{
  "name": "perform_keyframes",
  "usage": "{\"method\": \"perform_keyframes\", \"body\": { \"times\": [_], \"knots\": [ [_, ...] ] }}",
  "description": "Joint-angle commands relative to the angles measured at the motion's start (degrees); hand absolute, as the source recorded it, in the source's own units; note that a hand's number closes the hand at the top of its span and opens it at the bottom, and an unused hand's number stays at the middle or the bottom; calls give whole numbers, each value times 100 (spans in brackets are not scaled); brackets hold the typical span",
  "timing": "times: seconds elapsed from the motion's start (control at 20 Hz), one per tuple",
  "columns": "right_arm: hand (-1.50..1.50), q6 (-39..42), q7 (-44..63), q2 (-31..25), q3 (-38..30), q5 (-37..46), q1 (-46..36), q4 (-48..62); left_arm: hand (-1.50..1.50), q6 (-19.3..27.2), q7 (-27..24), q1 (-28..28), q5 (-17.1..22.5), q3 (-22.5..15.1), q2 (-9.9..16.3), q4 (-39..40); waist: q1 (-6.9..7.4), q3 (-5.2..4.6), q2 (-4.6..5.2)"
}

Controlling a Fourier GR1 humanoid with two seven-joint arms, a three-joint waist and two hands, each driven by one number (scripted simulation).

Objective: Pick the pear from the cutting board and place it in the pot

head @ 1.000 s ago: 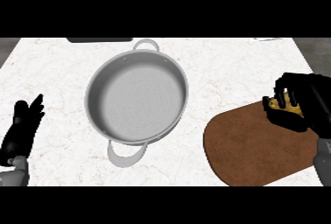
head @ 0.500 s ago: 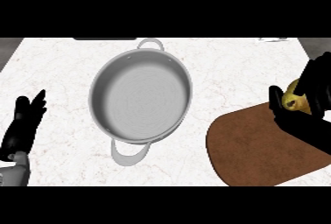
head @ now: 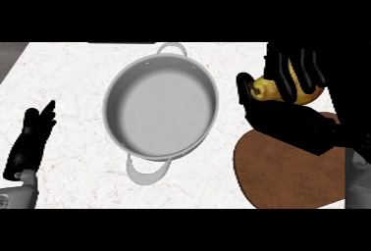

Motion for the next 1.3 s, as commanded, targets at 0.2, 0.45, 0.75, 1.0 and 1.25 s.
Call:
{"method": "perform_keyframes", "body": {
  "times": [0.2, 0.45, 0.75, 1.0, 1.25],
  "knots": [
    [150, -319, 236, 1062, 374, 349, -1162, 2073, 0, 253, 7, -31, -301, -184, -251, 62, 38, 4, 28],
    [150, -582, 11, 1440, 532, 442, -1277, 3081, 0, 6, 78, -29, -63, 64, -30, -95, 55, 6, 23],
    [150, -1257, 88, 1458, 761, -381, -1187, 4135, 0, -116, -159, 119, -60, -20, -100, 32, 98, 6, 28],
    [-150, -2309, -328, 1461, 1101, -1053, -1351, 4953, 0, -152, -212, -150, 7, 169, 4, 313, 114, 6, 42],
    [-150, -3765, -745, 1462, 1155, -1622, -949, 4683, 0, -106, -175, -158, -120, 27, -68, 223, 139, 10, 39]
  ]
}}
